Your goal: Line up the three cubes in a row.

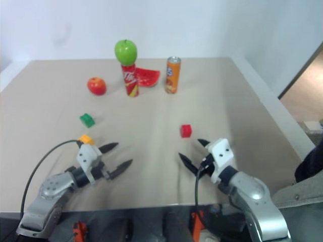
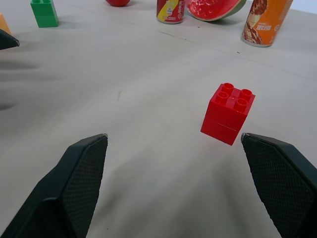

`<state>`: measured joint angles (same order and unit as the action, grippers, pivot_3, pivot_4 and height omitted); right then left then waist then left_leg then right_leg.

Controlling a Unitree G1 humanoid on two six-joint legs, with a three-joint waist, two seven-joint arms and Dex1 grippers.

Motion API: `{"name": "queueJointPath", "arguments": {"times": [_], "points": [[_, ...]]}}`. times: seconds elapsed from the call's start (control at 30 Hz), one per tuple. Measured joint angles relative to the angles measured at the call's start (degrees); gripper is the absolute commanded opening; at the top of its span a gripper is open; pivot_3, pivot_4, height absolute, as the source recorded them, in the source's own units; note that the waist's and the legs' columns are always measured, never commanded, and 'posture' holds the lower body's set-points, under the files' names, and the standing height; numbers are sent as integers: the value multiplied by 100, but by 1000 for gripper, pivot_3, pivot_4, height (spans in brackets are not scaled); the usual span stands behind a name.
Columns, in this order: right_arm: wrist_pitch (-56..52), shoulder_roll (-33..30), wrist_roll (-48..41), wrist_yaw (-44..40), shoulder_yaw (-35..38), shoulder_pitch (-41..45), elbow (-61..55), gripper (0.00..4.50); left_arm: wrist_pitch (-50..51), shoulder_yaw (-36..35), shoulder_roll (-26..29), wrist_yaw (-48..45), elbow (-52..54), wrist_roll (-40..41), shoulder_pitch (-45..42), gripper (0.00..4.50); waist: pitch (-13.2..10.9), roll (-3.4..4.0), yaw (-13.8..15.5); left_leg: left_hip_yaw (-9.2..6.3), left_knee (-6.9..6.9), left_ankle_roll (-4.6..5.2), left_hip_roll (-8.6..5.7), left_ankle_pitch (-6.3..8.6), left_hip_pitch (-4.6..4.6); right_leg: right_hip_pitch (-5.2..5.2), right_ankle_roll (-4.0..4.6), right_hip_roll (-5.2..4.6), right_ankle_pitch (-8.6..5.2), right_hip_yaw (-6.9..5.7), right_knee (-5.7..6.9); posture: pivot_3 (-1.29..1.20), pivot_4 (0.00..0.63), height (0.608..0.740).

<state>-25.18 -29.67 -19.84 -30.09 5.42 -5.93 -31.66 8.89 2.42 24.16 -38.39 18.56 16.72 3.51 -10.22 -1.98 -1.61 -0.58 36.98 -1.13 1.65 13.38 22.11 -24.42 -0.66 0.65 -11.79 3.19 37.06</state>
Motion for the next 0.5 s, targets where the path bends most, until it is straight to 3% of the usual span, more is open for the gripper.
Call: {"name": "queueJointPath", "arguments": {"times": [0.5], "points": [[4, -39, 273, 48, -71, 195, -65, 4500, 162, 9, 229, -464, 50, 241, -25, 4471, 0, 0, -1, 2, 0, 0, -1, 0, 2, -2, 2, 0, 0, 5, 0, 0, 150, 740]]}}
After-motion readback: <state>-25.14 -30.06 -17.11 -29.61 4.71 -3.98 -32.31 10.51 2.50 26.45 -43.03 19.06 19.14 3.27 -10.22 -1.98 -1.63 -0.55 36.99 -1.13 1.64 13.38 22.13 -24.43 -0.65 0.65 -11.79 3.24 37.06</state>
